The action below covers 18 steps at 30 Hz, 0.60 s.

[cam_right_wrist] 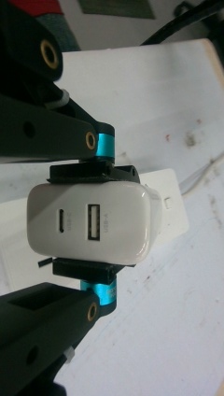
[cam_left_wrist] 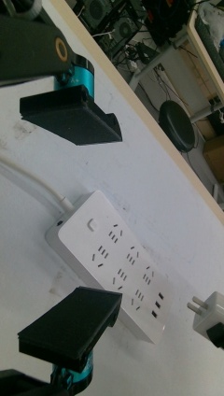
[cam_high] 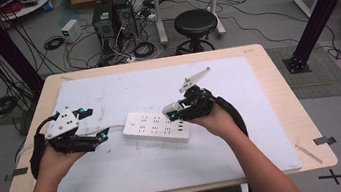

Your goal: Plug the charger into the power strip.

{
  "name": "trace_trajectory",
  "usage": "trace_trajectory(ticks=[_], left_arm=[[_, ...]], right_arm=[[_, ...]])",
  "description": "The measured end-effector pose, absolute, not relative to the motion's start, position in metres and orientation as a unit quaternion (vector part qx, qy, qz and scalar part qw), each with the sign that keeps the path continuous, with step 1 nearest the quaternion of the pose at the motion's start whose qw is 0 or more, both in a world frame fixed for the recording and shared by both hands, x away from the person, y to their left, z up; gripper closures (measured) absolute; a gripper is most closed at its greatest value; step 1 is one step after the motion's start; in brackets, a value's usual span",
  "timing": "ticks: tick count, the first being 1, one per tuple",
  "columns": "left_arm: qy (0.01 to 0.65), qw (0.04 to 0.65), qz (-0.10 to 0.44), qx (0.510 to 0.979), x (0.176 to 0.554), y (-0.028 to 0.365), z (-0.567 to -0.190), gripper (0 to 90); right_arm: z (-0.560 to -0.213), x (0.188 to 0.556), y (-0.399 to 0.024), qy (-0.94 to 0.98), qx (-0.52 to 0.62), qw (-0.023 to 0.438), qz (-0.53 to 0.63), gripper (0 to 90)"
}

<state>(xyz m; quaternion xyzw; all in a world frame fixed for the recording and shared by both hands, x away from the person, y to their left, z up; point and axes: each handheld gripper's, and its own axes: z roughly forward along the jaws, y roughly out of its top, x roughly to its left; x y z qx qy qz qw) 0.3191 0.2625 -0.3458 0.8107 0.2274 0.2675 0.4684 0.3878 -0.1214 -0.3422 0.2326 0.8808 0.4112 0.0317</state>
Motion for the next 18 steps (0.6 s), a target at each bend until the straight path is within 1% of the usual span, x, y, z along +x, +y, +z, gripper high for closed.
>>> trace_trajectory(ticks=[6, 7, 15, 18], left_arm=[[0.231, 0.464, 0.265, 0.813, 0.320, 0.267, -0.350, 19.6], [0.231, 0.464, 0.264, 0.813, 0.320, 0.268, -0.350, 19.5], [0.234, 0.461, 0.266, 0.814, 0.319, 0.274, -0.352, 19.5], [0.237, 0.462, 0.267, 0.812, 0.318, 0.276, -0.353, 19.5]], right_arm=[[-0.334, 0.400, -0.112, 0.903, 0.220, 0.031, 0.369, 63.1], [-0.333, 0.408, -0.104, 0.921, 0.209, 0.032, 0.328, 63.1], [-0.341, 0.420, -0.088, 0.954, 0.173, 0.027, 0.243, 63.0], [-0.341, 0.430, -0.082, 0.968, 0.151, 0.023, 0.201, 63.1]])
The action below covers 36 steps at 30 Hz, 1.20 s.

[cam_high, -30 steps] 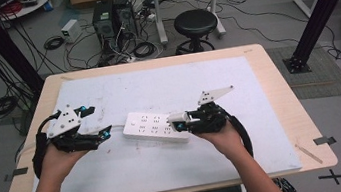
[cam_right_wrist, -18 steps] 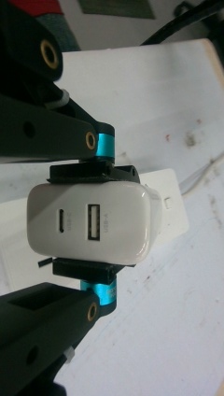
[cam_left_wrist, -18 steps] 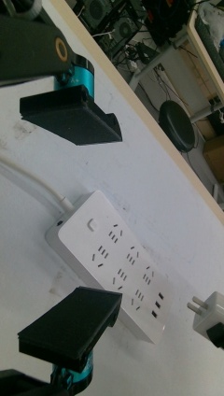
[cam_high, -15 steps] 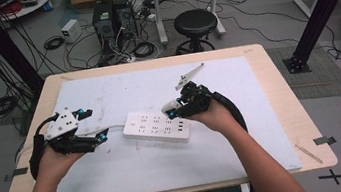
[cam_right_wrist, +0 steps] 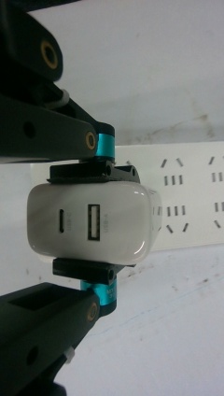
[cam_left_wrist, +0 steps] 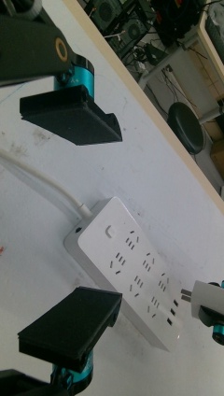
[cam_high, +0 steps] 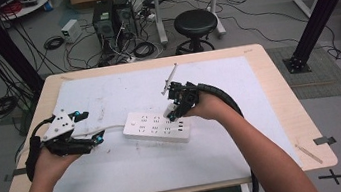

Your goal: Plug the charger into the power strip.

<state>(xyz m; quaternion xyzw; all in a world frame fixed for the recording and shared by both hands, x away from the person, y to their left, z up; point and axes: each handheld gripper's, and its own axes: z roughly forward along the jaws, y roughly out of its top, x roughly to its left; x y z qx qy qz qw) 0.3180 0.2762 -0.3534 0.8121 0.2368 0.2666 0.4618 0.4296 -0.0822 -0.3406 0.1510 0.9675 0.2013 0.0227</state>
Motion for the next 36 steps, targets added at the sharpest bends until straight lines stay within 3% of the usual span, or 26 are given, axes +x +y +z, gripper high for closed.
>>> trace_trajectory(ticks=[12, 27, 36], left_arm=[[0.241, 0.460, 0.263, 0.813, 0.318, 0.280, -0.361, 19.5], [0.246, 0.464, 0.262, 0.810, 0.318, 0.283, -0.366, 19.5], [0.245, 0.464, 0.264, 0.809, 0.317, 0.283, -0.366, 19.5]], right_arm=[[-0.346, 0.442, -0.049, 0.990, 0.101, 0.013, 0.102, 63.1], [-0.353, 0.449, -0.041, 0.992, 0.097, -0.001, 0.077, 63.0], [-0.358, 0.447, -0.034, 0.993, 0.090, 0.015, 0.070, 63.2]])
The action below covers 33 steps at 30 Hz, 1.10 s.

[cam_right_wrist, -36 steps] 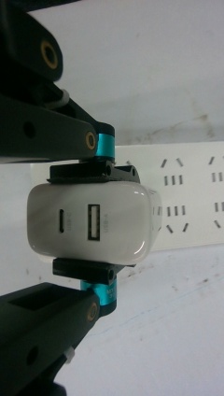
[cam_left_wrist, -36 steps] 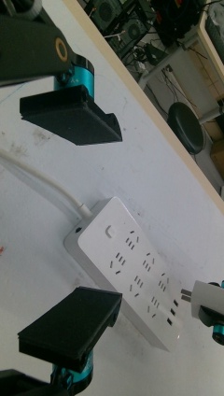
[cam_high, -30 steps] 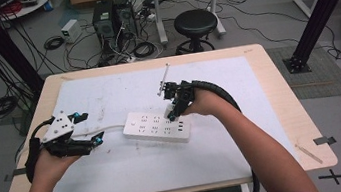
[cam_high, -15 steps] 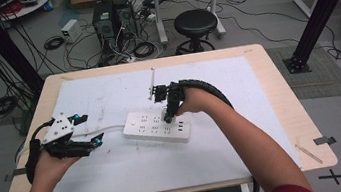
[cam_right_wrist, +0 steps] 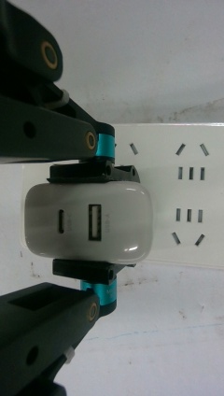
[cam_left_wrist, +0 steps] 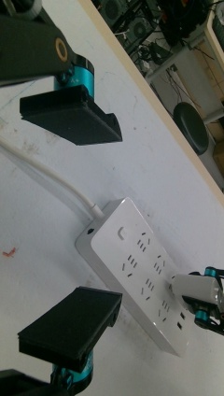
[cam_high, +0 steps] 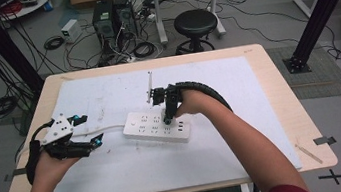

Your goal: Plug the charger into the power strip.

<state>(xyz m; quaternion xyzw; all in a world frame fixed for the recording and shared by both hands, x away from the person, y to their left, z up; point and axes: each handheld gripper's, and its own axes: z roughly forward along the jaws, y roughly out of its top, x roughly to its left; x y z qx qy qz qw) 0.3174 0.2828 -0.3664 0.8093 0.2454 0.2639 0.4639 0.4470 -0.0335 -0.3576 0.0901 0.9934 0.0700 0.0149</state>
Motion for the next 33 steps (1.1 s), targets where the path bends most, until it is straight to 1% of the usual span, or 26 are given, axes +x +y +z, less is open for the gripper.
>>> trace_trajectory(ticks=[3, 5, 15, 22, 26, 27, 33], left_arm=[[0.244, 0.463, 0.266, 0.809, 0.318, 0.282, -0.365, 19.5], [0.243, 0.464, 0.266, 0.809, 0.317, 0.280, -0.364, 19.5], [0.242, 0.461, 0.265, 0.812, 0.318, 0.277, -0.365, 19.5], [0.245, 0.463, 0.265, 0.810, 0.319, 0.278, -0.367, 19.5], [0.243, 0.463, 0.265, 0.810, 0.319, 0.276, -0.367, 19.5], [0.241, 0.461, 0.266, 0.812, 0.319, 0.276, -0.367, 19.5], [0.239, 0.464, 0.264, 0.811, 0.317, 0.273, -0.367, 19.5]], right_arm=[[-0.359, 0.445, -0.030, 0.994, 0.085, 0.025, 0.063, 63.3], [-0.366, 0.444, -0.025, 0.995, 0.086, 0.030, 0.048, 63.4], [-0.367, 0.448, -0.029, 0.994, 0.096, 0.015, 0.054, 63.6], [-0.368, 0.443, -0.025, 0.994, 0.093, 0.033, 0.043, 63.7], [-0.368, 0.443, -0.024, 0.994, 0.096, 0.032, 0.043, 63.7], [-0.371, 0.441, -0.022, 0.994, 0.097, 0.041, 0.039, 63.7], [-0.371, 0.443, -0.026, 0.992, 0.105, 0.033, 0.054, 63.4]])
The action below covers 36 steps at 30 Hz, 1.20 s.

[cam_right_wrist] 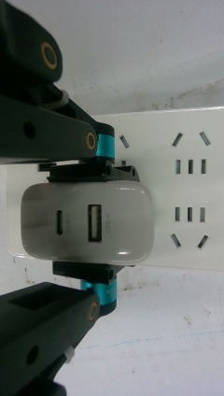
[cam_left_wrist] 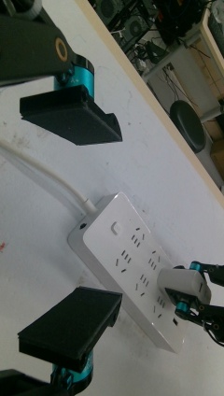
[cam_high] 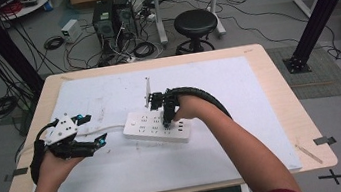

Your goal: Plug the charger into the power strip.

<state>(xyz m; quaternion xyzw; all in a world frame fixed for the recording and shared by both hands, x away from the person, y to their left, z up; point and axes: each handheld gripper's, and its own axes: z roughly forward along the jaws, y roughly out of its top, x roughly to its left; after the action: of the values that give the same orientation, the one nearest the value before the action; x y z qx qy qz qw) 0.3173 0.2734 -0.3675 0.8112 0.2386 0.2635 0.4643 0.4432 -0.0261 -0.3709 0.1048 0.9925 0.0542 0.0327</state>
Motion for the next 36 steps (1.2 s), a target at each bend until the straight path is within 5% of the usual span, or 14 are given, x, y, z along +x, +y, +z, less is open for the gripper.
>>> trace_trajectory(ticks=[3, 8, 14, 26, 36], left_arm=[[0.240, 0.461, 0.262, 0.813, 0.318, 0.275, -0.368, 19.5], [0.242, 0.463, 0.261, 0.812, 0.319, 0.277, -0.365, 19.5], [0.234, 0.469, 0.263, 0.810, 0.320, 0.276, -0.359, 19.5], [0.219, 0.473, 0.256, 0.814, 0.317, 0.266, -0.358, 19.5], [0.214, 0.483, 0.247, 0.812, 0.317, 0.261, -0.363, 19.5]], right_arm=[[-0.370, 0.446, -0.030, 0.991, 0.114, 0.017, 0.065, 62.1], [-0.359, 0.444, -0.044, 0.983, 0.135, 0.006, 0.124, 40.8], [-0.344, 0.426, -0.076, 0.952, 0.160, -0.009, 0.262, 32.3], [-0.329, 0.386, -0.146, 0.879, 0.214, 0.043, 0.423, 20.0], [-0.345, 0.363, -0.189, 0.844, 0.249, 0.068, 0.471, 19.9]])
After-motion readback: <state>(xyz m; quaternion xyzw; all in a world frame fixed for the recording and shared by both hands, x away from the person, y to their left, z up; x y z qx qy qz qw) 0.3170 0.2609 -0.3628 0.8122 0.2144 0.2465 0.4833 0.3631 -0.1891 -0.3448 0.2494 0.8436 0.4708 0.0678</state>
